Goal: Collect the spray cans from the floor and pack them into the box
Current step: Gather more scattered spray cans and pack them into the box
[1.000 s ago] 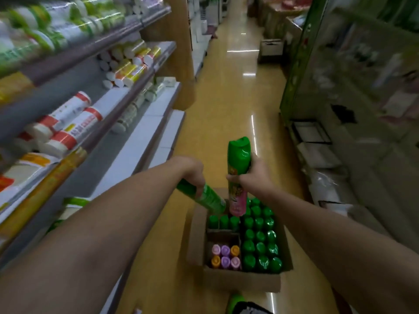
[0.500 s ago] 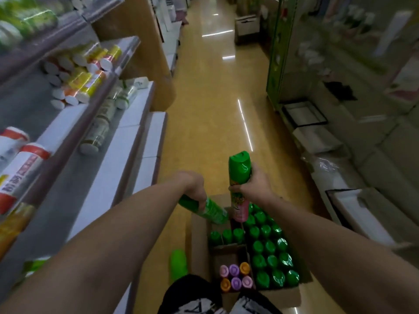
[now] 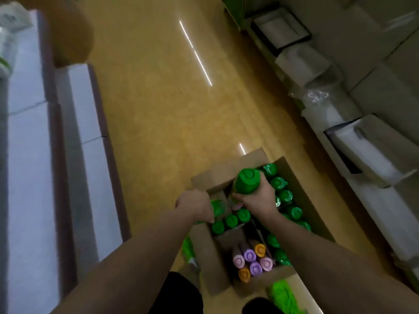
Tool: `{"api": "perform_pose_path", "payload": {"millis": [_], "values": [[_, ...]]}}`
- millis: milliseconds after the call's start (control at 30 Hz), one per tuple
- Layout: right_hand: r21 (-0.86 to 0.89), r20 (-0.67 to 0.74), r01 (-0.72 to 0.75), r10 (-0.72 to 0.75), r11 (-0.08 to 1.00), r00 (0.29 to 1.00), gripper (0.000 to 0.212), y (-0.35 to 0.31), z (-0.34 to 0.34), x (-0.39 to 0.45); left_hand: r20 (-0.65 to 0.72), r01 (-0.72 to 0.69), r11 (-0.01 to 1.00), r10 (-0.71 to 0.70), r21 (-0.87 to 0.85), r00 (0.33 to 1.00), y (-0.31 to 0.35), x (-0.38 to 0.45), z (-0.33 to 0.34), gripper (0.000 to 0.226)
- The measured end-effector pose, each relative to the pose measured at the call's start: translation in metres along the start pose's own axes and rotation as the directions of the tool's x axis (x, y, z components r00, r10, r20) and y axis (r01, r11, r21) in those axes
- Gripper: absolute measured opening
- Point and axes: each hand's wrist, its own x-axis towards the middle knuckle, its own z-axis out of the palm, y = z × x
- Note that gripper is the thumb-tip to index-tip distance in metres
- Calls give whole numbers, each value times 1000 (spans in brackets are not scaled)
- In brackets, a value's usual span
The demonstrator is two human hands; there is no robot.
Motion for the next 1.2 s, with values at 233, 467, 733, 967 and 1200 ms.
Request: {"api": "perform_pose_path", "payload": {"millis": [233, 467, 733, 967, 1200], "values": [[-135, -9, -43, 42, 990, 999, 64, 70, 60, 59, 69, -25, 986, 36, -163, 997, -6, 117, 57, 49], [-330, 109, 57, -22, 942, 994, 65, 142, 91, 97, 76, 12, 954, 11, -301, 997, 3, 192, 117, 62], [-523, 227, 124, -2, 843, 974, 66, 197, 115, 117, 84, -11, 875, 59, -484, 995, 28, 255, 166, 71], [-691, 200, -1, 192, 722, 961, 41, 224, 123, 131, 53, -42, 827, 86, -560, 995, 21, 282, 181, 71], [-807, 227, 52, 228, 588, 947, 58, 226, 139, 135, 75, -12, 694, 94, -720, 993, 15, 288, 202, 66]]}}
